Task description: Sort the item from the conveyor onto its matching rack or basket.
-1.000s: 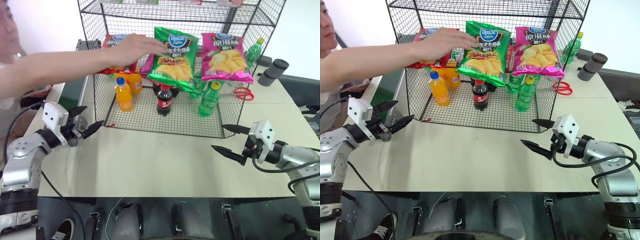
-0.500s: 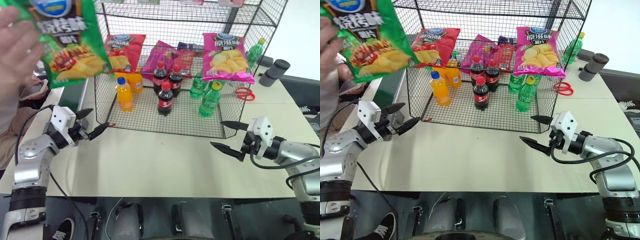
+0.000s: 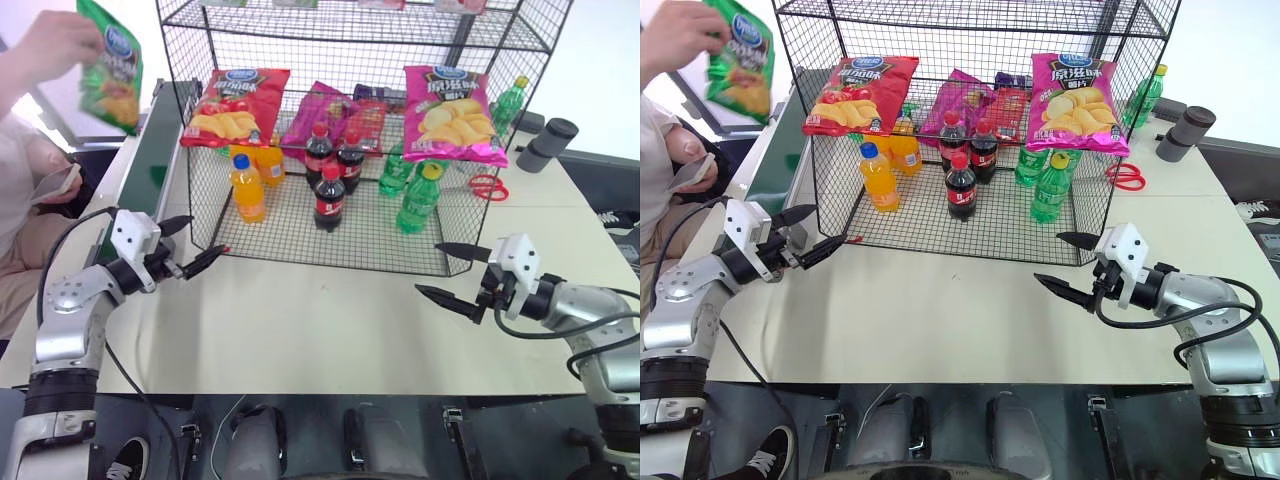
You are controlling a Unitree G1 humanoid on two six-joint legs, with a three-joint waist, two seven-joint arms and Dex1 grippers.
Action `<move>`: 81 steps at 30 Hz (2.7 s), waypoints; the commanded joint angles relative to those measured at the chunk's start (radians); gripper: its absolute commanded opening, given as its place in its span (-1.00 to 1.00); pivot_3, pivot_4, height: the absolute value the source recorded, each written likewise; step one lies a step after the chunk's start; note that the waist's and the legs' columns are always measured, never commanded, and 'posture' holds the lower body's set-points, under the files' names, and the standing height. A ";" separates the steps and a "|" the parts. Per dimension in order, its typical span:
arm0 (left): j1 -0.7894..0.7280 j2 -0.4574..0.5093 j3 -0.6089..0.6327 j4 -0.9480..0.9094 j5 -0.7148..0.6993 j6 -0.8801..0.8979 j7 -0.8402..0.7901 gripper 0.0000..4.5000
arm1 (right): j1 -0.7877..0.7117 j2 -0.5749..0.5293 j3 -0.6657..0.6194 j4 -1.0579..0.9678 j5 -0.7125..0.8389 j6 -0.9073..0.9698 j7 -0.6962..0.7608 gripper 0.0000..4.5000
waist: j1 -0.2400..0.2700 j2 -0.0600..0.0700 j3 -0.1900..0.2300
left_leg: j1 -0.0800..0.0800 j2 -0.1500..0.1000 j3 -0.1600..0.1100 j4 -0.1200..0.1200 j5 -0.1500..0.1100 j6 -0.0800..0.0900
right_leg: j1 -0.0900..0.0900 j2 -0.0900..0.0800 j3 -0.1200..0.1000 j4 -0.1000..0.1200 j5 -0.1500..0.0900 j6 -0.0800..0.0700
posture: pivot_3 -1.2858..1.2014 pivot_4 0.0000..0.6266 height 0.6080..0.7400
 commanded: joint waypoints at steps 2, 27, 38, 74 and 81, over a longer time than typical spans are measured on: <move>-0.005 0.000 0.012 -0.004 0.006 -0.034 0.004 1.00 | -0.040 0.000 -0.002 -0.010 0.002 -0.017 -0.002 0.96 | -0.001 0.000 0.000 | 0.000 0.000 0.000 0.000 0.000 0.000 | 0.000 0.000 0.000 0.000 0.000 0.000 | 0.03 -0.52 1.00; 0.014 -0.010 0.030 -0.013 -0.031 -0.005 -0.028 1.00 | -0.051 -0.006 0.000 0.017 -0.012 -0.047 0.018 0.96 | 0.000 0.000 0.000 | 0.000 0.000 0.000 0.000 0.000 0.000 | 0.000 0.000 0.000 0.000 0.000 0.000 | 0.03 -0.52 1.00; 0.074 0.001 0.061 -0.068 -0.053 0.028 0.004 1.00 | -0.100 -0.002 0.038 0.051 -0.022 -0.052 0.039 0.96 | -0.001 0.000 0.000 | 0.000 0.000 0.000 0.000 0.000 0.000 | 0.000 0.000 0.000 0.000 0.000 0.000 | 0.03 -0.52 1.00; 0.513 0.083 0.297 -0.282 0.154 -0.237 0.164 1.00 | -0.301 0.203 0.253 0.102 0.007 0.039 0.102 0.96 | -0.006 0.000 0.000 | 0.000 0.001 0.000 0.000 0.000 0.000 | -0.002 -0.001 0.000 0.000 0.000 -0.001 | 0.03 -0.52 1.00; 0.638 0.088 0.364 -0.236 0.340 -0.447 0.275 1.00 | -0.367 0.251 0.294 0.178 -0.019 0.001 0.140 0.96 | -0.003 0.000 -0.001 | 0.000 0.002 0.000 -0.001 0.000 0.000 | -0.002 -0.002 0.000 0.000 0.000 -0.001 | 0.03 -0.52 1.00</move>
